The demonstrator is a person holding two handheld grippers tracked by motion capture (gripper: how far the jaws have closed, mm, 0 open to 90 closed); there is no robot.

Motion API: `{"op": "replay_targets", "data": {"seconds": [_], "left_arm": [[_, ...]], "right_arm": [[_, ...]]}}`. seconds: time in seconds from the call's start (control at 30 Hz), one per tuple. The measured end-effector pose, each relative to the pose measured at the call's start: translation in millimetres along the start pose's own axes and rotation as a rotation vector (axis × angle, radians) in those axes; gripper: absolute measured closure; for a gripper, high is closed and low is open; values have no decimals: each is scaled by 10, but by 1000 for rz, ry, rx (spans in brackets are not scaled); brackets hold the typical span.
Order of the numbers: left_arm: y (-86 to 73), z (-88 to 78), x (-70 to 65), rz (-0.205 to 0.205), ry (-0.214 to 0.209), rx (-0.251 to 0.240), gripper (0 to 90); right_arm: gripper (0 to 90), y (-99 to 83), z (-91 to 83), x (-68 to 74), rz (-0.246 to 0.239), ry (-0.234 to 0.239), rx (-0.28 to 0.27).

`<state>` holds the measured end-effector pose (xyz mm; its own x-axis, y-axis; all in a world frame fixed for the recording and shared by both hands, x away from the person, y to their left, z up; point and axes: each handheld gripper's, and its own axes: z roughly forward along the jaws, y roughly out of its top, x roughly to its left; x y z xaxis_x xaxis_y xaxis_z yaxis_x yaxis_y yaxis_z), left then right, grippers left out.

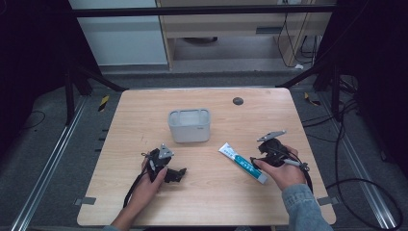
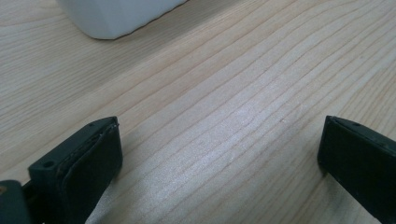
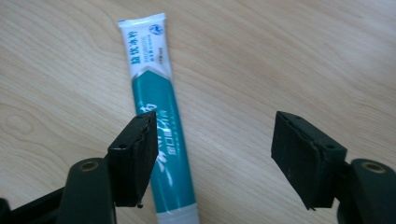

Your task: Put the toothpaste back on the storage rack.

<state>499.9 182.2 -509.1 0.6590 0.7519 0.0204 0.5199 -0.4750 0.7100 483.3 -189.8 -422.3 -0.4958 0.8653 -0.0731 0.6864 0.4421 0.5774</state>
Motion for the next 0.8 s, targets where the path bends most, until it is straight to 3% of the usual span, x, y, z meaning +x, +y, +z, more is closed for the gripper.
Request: {"op": "replay_targets", "data": {"seconds": [0.1, 0.23, 0.5, 0.63, 0.8], "left_arm": [[0, 0, 0, 0, 0, 0, 0], [0, 0, 0, 0, 0, 0, 0], [2, 1, 2, 2, -1, 2, 0], [3, 2, 3, 2, -2, 2, 0], [4, 3, 3, 2, -2, 2, 0]], "right_arm": [[261, 70, 54, 59, -24, 13, 18], [264, 165, 92, 129, -41, 27, 24], [427, 365, 167, 210, -97, 49, 64], [488, 421, 234, 230, -97, 69, 86], [508, 484, 334, 241, -104, 77, 114]]}}
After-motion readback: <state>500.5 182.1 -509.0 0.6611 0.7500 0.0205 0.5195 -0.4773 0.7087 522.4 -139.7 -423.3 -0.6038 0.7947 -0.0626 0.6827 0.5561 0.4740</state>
